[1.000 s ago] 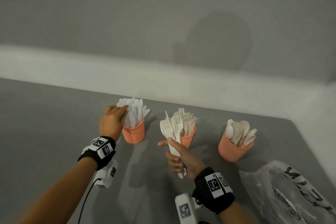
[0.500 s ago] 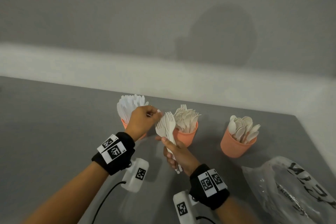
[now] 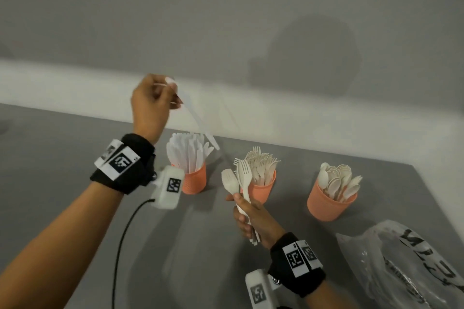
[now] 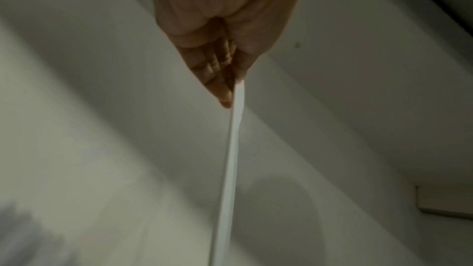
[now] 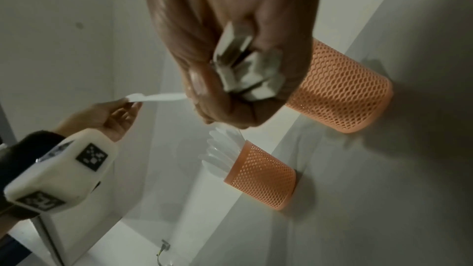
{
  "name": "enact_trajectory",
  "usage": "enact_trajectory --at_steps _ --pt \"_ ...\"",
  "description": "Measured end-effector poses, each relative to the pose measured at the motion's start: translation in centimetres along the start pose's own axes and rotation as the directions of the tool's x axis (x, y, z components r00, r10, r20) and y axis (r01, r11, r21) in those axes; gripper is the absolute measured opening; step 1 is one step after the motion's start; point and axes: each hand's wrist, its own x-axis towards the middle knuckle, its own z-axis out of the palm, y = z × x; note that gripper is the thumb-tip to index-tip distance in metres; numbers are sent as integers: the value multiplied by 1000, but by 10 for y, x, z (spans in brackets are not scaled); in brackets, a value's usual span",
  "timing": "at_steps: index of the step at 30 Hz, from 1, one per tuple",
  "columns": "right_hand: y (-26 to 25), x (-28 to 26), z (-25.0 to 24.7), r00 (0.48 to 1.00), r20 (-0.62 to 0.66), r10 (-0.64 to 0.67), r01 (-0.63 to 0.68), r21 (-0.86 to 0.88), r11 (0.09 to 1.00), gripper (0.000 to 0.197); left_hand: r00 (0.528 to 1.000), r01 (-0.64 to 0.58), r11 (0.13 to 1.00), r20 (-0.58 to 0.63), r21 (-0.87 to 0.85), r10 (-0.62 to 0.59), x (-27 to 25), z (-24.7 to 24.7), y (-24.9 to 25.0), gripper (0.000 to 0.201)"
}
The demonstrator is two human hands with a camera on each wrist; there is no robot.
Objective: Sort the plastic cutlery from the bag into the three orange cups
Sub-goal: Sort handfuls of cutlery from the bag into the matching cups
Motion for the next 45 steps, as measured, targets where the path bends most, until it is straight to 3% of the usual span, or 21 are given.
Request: enact_trajectory --at_steps 2,4,10,13,16,20,25,28,29,31,32,34,36,38,42,45 --pt "1 1 -2 1000 -24 1 0 27 1000 32 990 -134 988 -38 78 137 6 -20 1 23" --pt "0 3 -4 999 -41 6 -3 64 998 31 982 -179 966 -25 184 187 2 -35 -10 28" --pt "1 5 0 999 -43 31 -27 93 995 30 996 -74 955 -17 288 83 -22 -43 -74 29" --pt "1 3 -2 998 -45 36 -31 108 994 34 996 -83 942 7 324 86 -30 -27 -89 9" --pt "1 1 -8 997 -68 37 -28 121 992 39 991 -132 910 62 392 117 -38 -13 -99 18" --pt "-3 -3 -16 993 -102 54 -40 136 990 43 985 -160 795 142 585 93 -47 -9 -123 21" --pt "-4 -3 -17 992 -111 56 -42 122 992 44 959 -274 537 266 798 95 -59 -11 -144 23" --pt "-4 -1 -14 994 -104 38 -25 129 991 41 949 -315 501 265 806 171 -63 -8 -140 31" --pt "-5 -1 -12 994 -107 32 -18 136 991 39 955 -294 546 222 784 196 -65 -5 -130 32" --pt "-5 1 -11 992 -121 19 1 163 987 37 975 -223 750 148 623 167 -74 6 -106 34" --pt "-6 2 -10 991 -131 11 12 174 985 36 985 -161 849 140 504 103 -82 13 -92 35" --pt "-6 2 -8 990 -141 -24 47 161 986 36 969 3 937 229 349 -88 -105 28 -70 30" --pt "-8 1 -5 984 -161 -76 91 86 992 36 892 153 937 364 314 -268 -129 46 -63 23" --pt "-8 0 -1 969 -204 -138 132 -42 990 37 838 276 917 394 289 -376 -145 62 -63 24" --pt "-4 -2 0 929 -289 -231 172 -216 961 27 809 372 902 400 218 -431 -158 83 -57 20" --pt "3 -3 -5 908 -329 -260 150 -323 934 23 742 501 857 448 126 -499 -163 93 -52 22"
